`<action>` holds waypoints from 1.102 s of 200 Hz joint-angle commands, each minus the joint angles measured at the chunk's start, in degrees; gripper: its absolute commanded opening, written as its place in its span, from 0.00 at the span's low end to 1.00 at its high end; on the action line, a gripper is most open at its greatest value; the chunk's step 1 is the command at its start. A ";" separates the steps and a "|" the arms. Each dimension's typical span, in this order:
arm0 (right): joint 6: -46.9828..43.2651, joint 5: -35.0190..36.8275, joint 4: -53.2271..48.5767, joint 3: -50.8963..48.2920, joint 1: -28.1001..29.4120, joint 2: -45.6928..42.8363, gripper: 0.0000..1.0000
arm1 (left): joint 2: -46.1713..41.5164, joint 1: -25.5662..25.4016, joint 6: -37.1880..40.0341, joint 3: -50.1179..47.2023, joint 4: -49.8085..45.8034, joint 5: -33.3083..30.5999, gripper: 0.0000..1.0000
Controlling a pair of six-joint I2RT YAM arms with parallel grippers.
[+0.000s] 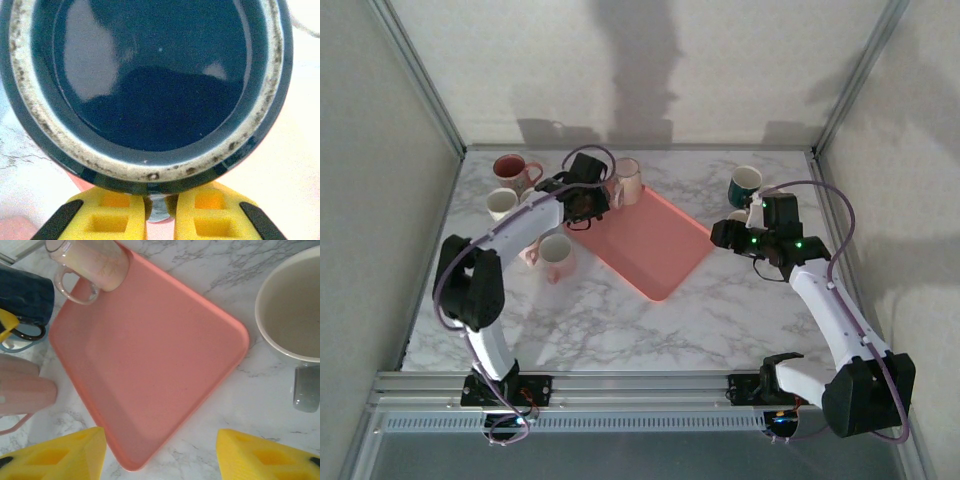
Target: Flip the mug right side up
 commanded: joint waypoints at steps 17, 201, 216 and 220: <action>2.91 -5.66 3.70 -1.54 -0.61 -2.09 0.61 | -8.85 0.51 -1.51 -2.08 7.55 4.44 0.00; 40.70 -34.89 62.23 -11.11 1.25 8.18 0.60 | -20.92 -2.10 -21.63 -21.45 52.75 34.00 0.00; 43.25 -34.75 65.42 -10.72 2.52 9.82 0.60 | -20.78 -3.00 -22.92 -21.92 55.62 34.80 0.00; 43.91 -34.69 66.09 -10.53 3.02 10.36 0.60 | -20.64 -3.24 -23.18 -22.01 56.25 34.85 0.00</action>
